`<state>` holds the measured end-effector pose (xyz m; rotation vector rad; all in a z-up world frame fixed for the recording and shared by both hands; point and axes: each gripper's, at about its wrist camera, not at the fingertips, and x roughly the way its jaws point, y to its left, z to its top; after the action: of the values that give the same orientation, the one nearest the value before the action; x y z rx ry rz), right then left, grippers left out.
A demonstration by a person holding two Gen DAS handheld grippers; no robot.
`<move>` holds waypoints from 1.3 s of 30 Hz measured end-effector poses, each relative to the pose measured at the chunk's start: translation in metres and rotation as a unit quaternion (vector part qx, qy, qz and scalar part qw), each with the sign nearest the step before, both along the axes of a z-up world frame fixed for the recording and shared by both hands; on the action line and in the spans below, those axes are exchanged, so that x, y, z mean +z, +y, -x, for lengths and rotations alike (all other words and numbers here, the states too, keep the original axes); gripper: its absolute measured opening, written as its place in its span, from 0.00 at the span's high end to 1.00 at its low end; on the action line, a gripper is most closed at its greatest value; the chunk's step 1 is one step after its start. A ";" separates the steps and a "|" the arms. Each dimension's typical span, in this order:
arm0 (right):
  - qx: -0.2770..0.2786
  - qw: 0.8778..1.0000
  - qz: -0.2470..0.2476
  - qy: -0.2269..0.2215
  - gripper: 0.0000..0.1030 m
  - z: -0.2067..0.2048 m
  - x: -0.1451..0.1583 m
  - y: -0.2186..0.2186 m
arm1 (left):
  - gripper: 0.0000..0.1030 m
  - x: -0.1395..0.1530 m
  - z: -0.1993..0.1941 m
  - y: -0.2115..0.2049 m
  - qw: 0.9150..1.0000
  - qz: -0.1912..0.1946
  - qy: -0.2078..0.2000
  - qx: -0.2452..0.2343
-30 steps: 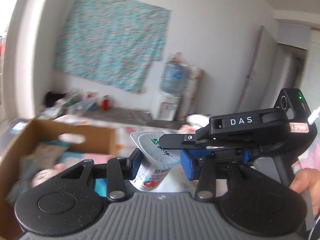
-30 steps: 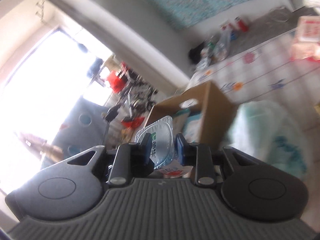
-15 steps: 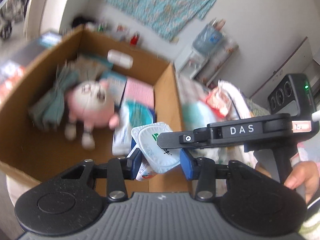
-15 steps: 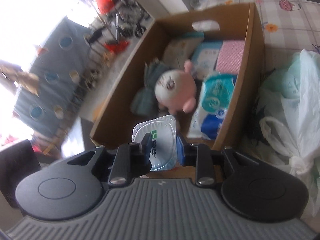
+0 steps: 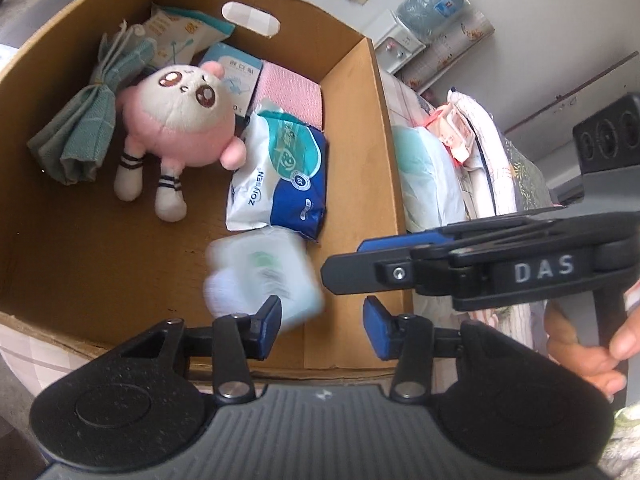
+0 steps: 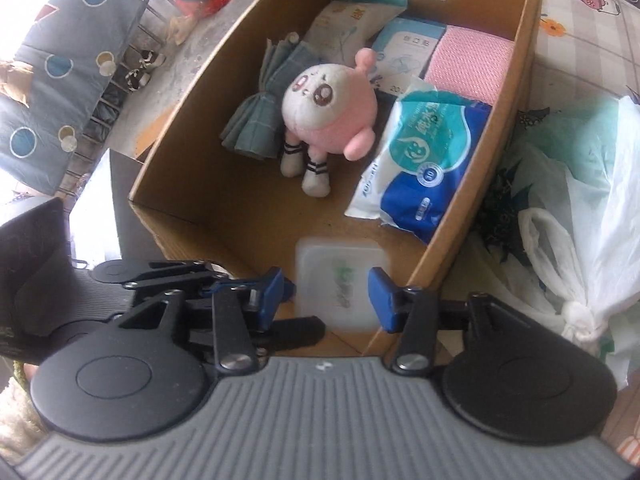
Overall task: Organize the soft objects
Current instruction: 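Drop the yogurt cup into the box by opening both tools, then move both tools back to the orange striped towel on the bed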
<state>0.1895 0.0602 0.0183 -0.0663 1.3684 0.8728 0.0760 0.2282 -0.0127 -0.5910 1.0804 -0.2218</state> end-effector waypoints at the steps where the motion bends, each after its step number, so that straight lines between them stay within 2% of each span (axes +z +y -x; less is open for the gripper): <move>1: 0.000 1.000 -0.004 -0.001 0.54 0.000 0.002 -0.001 | 0.55 0.000 -0.001 0.000 1.000 0.000 0.002 0.000; 6: 0.000 0.999 -0.031 -0.013 0.53 0.000 0.011 -0.004 | 0.54 0.005 -0.003 0.005 1.000 -0.017 -0.003 0.014; 8: -0.002 0.999 -0.049 -0.024 0.53 0.003 0.017 -0.009 | 0.52 0.007 -0.002 0.009 0.999 -0.028 -0.008 0.025; 10: -0.007 0.997 -0.072 -0.038 0.53 0.007 0.023 -0.020 | 0.46 0.008 -0.003 0.014 0.998 -0.044 -0.007 0.036; 13: -0.026 0.991 -0.117 -0.062 0.52 0.012 0.033 -0.042 | 0.41 0.004 -0.009 0.021 0.996 -0.075 0.012 0.055; 16: -0.056 0.983 -0.155 -0.080 0.52 0.017 0.036 -0.068 | 0.44 -0.006 -0.022 0.027 0.993 -0.089 0.050 0.066; 18: -0.079 0.978 -0.177 -0.079 0.52 0.020 0.033 -0.086 | 0.48 -0.013 -0.029 0.029 0.992 -0.081 0.070 0.070; 22: -0.129 0.969 -0.200 -0.062 0.52 0.021 0.020 -0.123 | 0.50 -0.021 -0.038 0.023 0.993 -0.055 0.077 0.063; 25: -0.168 0.962 -0.208 -0.051 0.52 0.021 0.010 -0.153 | 0.51 -0.024 -0.040 0.014 0.994 -0.050 0.073 0.061; 30: -0.220 0.949 -0.224 -0.037 0.52 0.023 -0.004 -0.196 | 0.51 -0.031 -0.039 -0.002 0.996 -0.011 0.075 0.047; 33: -0.245 0.942 -0.228 -0.036 0.51 0.027 -0.011 -0.215 | 0.50 -0.030 -0.037 -0.006 0.996 -0.012 0.068 0.056; 35: -0.263 0.937 -0.224 -0.047 0.51 0.032 -0.013 -0.226 | 0.46 -0.023 -0.031 -0.005 0.996 -0.028 0.050 0.074; 36: -0.272 0.935 -0.222 -0.057 0.51 0.034 -0.012 -0.232 | 0.42 -0.017 -0.025 -0.004 0.994 -0.051 0.034 0.085; 37: -0.282 0.931 -0.220 -0.069 0.51 0.036 -0.011 -0.241 | 0.38 -0.009 -0.020 -0.005 0.992 -0.082 0.014 0.099; 39: -0.305 0.923 -0.212 -0.101 0.49 0.042 -0.006 -0.257 | 0.37 0.006 -0.011 -0.008 0.980 -0.152 -0.031 0.126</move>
<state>0.1472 -0.1971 0.0123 0.5649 0.8971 0.5882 0.0866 0.2205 -0.0065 -0.4370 0.9461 0.1433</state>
